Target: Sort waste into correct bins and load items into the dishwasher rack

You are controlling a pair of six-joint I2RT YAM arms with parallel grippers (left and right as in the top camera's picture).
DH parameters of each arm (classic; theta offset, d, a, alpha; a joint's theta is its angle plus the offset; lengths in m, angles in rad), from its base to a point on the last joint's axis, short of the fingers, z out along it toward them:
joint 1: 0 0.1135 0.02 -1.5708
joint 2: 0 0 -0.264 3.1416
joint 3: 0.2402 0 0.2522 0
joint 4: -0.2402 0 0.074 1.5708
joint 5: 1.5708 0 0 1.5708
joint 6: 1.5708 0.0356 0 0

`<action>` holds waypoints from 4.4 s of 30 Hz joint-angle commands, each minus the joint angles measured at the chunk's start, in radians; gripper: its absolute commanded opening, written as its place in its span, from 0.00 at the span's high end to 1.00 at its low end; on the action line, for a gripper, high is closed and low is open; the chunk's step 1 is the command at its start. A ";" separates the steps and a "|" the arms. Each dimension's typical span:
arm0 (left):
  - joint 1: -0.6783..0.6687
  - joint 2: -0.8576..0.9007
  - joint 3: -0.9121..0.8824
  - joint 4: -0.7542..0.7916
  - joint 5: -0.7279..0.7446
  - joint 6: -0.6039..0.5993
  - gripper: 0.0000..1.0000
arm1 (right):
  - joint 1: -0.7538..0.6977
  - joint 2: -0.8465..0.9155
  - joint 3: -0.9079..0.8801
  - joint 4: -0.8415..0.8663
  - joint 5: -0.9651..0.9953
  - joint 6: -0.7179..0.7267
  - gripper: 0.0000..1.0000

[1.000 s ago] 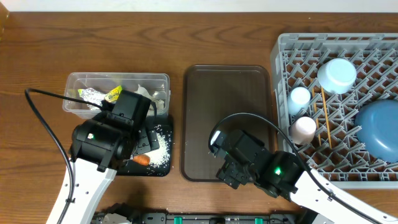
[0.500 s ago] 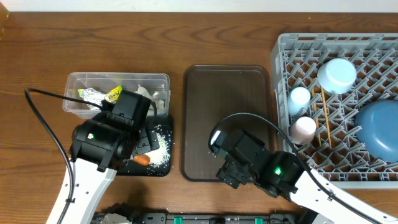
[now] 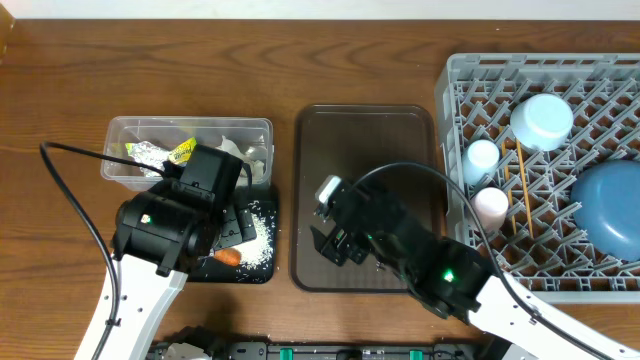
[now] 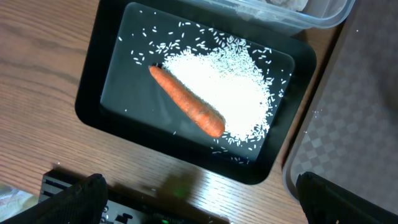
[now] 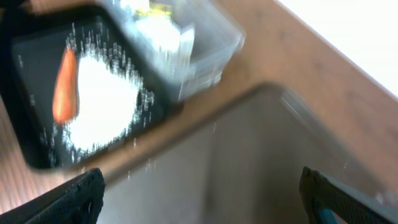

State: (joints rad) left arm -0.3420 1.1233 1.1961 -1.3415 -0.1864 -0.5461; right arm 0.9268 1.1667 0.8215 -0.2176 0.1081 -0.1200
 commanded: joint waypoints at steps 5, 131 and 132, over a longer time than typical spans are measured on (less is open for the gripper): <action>0.005 0.000 -0.002 -0.005 -0.005 0.003 0.00 | -0.061 -0.256 0.001 0.073 0.016 -0.106 0.01; 0.005 -0.596 -0.002 -0.005 -0.016 0.003 0.02 | -0.815 -1.162 -0.816 0.153 -0.228 -0.053 0.01; 0.005 -0.618 -0.002 0.037 -0.011 0.003 0.02 | -0.815 -1.162 -0.816 0.153 -0.229 -0.053 0.01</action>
State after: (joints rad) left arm -0.3420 0.5480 1.1957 -1.3476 -0.1871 -0.5461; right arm 0.1123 0.0116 0.0067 -0.0601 -0.1226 -0.1658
